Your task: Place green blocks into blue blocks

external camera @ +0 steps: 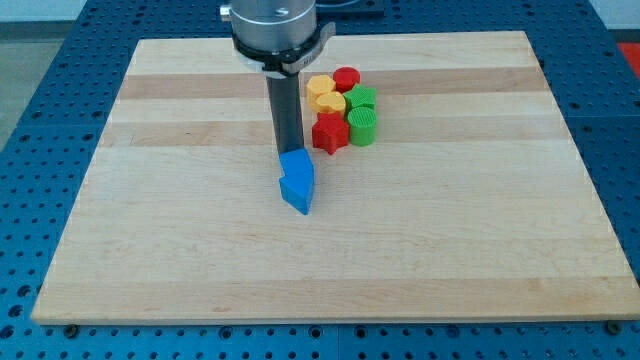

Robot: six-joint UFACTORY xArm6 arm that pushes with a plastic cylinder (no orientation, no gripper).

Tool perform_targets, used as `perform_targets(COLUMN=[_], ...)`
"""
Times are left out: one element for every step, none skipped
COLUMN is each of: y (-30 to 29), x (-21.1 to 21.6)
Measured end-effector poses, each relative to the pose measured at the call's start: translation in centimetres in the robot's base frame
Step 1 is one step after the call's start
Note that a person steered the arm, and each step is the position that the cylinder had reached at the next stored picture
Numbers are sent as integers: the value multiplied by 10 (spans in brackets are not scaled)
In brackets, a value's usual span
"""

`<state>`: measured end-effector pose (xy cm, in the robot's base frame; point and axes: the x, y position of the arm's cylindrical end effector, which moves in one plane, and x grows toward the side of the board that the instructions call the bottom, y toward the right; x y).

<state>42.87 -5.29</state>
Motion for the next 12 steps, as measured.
perform_targets(y=[0, 10, 70, 112, 112, 114, 134, 134, 134, 131, 131, 131], x=[1, 1, 1, 1, 1, -14, -49, -49, -60, -111, -111, -116])
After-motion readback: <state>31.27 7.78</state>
